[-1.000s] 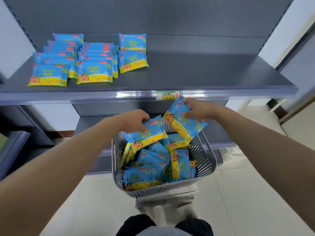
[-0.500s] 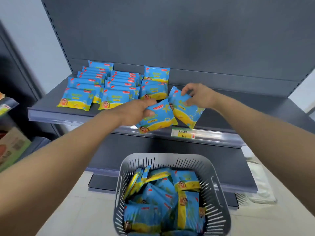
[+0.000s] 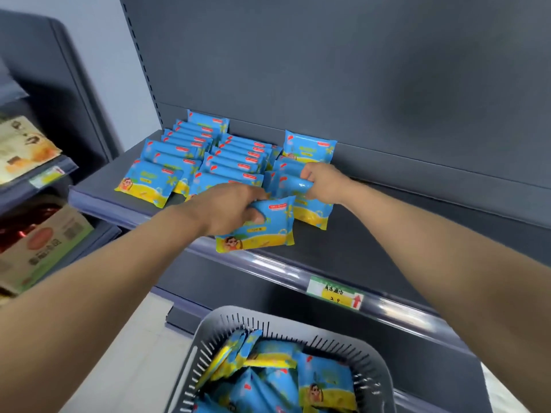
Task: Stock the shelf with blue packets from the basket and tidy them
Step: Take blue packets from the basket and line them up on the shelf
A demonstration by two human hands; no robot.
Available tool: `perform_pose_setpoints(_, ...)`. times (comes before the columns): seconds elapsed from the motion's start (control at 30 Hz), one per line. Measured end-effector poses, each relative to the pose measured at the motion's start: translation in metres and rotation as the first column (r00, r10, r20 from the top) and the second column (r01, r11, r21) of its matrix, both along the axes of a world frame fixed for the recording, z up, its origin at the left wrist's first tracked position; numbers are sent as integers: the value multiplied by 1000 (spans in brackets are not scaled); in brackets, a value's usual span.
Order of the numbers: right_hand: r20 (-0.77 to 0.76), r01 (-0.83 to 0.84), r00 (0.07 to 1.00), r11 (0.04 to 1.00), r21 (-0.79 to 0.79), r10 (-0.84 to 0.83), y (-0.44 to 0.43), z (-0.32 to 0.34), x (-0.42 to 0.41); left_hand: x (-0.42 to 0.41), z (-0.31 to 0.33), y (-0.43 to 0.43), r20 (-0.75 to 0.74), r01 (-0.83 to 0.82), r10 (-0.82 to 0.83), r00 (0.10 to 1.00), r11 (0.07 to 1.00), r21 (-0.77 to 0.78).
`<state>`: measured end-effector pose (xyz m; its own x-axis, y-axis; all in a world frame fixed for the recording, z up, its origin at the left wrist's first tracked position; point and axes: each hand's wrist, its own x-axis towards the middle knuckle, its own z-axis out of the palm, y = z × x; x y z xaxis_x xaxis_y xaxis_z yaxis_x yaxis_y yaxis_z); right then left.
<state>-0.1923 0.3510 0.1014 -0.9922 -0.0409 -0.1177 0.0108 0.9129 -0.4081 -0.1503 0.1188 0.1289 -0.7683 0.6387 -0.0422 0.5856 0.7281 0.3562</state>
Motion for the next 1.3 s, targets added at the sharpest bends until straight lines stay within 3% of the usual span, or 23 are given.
perform_pose_setpoints(0.27,-110,31,994,998,54,-25,6,-13,-29,-21,-5,19,-32,-29,28,999,998,-49)
perform_pose_setpoints(0.53,-174,51,981,975,-216,-90,30,-4,-21,-43,-21,65,-70,48,-58,996,988,-145)
perform_pose_setpoints(0.7,-301,97,939,969,-228,-165,36,4,-6,-60,-26,83,-62,-10,5,998,997,-80)
perform_pose_setpoints(0.87,-322,92,933,972,-215,-160,35,8,17,-65,-37,86,-47,3,-8,999,995,-96)
perform_pose_setpoints(0.97,-350,87,929,990,-109,-120,29,16,33,-59,-38,83,-102,22,-32,994,995,-100)
perform_pose_setpoints(1.13,-426,130,904,967,217,-26,9,39,62,-43,-19,68,-281,33,-43,959,999,-38)
perform_pose_setpoints(1.3,-490,164,872,934,319,14,-23,76,100,-11,25,42,-532,73,-20,846,994,78)
